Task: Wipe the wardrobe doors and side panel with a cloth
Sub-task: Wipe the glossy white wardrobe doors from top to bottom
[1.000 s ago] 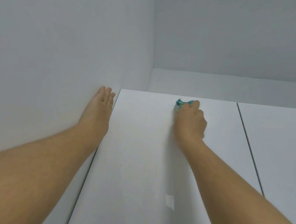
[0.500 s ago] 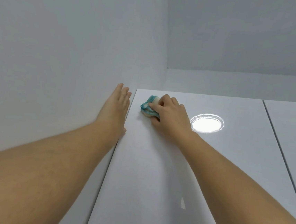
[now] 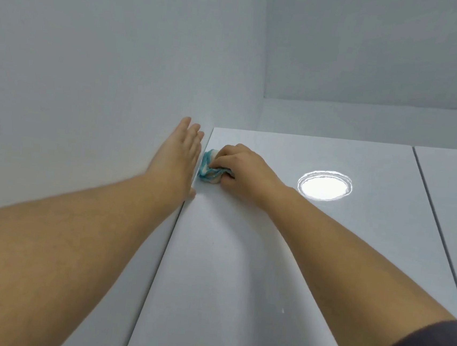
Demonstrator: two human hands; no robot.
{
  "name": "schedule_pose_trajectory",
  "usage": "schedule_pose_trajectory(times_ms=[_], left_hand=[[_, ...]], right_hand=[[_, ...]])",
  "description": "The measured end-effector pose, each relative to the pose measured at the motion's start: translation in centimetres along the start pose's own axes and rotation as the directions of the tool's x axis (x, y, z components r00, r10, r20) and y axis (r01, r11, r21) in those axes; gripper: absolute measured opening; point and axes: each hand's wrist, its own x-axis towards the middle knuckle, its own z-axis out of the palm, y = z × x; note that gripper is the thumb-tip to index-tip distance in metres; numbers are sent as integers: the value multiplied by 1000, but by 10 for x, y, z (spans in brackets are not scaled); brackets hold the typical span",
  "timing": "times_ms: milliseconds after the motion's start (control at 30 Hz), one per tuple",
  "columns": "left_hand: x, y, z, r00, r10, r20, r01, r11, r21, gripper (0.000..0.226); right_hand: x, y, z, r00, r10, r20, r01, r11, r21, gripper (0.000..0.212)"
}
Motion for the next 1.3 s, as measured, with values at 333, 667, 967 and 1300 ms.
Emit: schedule_pose_trajectory(times_ms=[333,667,967,1300], left_hand=[[4,2,1,998,41,-40,-42,999,-28,66],[44,-14,-27,997,49,64,62,23,-998,53],[71,-12,-16,965,221,142,233,-471,-851,69],[70,-16,-16,963,241,120,225,-476,-850,82]], right_hand=[[-39,-5,2,995,-80,-53,72,989,-130,31],[-68,33,-4,963,15,-271,-62,984,-166,38],[-48,5,13,973,-96,-210,67,988,-140,30],[-34,-6,33,956,-248,-153,231,965,-126,33]])
